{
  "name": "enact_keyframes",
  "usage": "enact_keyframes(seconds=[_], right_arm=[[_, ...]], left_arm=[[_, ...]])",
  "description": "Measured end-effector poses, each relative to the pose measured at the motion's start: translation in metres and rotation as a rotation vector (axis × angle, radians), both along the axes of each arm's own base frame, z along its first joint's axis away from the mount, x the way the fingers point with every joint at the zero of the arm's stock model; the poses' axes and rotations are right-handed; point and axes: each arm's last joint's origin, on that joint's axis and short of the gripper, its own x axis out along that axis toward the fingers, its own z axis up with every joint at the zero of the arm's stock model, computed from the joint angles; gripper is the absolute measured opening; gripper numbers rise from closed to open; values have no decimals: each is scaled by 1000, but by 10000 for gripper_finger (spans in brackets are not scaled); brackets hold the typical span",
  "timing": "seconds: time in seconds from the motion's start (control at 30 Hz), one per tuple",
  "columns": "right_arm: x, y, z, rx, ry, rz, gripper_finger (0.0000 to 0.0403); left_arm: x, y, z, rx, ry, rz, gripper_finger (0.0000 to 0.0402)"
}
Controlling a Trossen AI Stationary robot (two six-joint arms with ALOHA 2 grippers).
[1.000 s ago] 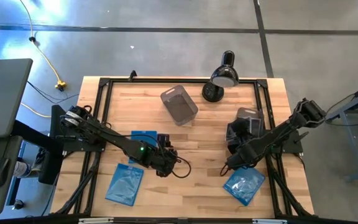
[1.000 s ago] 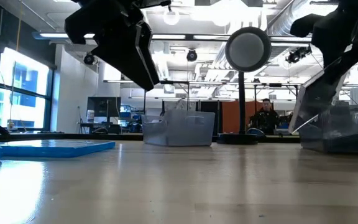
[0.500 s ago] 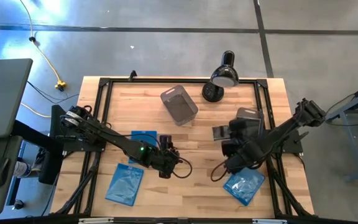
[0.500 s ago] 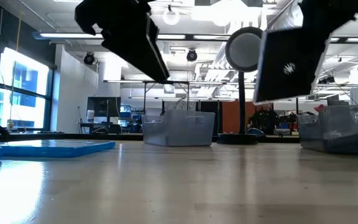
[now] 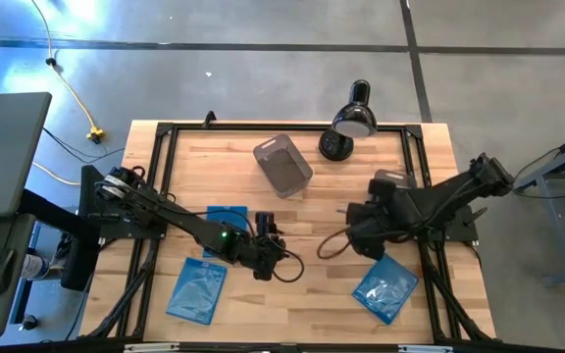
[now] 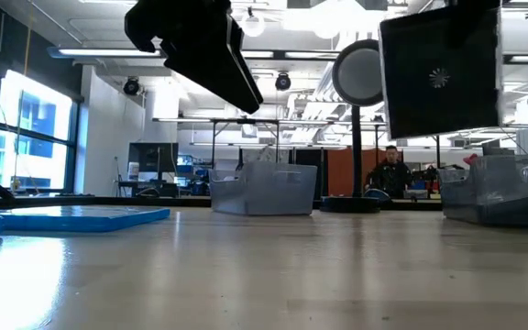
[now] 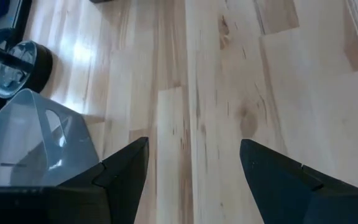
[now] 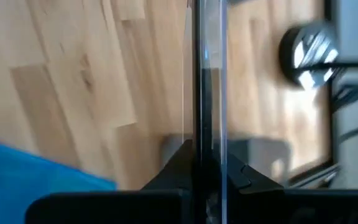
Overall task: Pick & place jewel cases by type
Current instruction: Put the black CD case into the right black bin
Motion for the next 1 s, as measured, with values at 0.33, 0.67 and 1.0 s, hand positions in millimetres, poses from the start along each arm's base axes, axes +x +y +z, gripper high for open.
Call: enact_keyframes(seconds=[0.33,0.67,1.0], right_arm=[[3,-11,-1,187,-49,-402,28],[-13,-22,24,169,-256,-548,22],[-53,-30,52,327,-397,-664,15]], left_arm=[[0,-1,-1,-19,10,-18,248],[0,-2,-1,-43,21,-38,248],[0,-2,-1,-66,21,-33,248]])
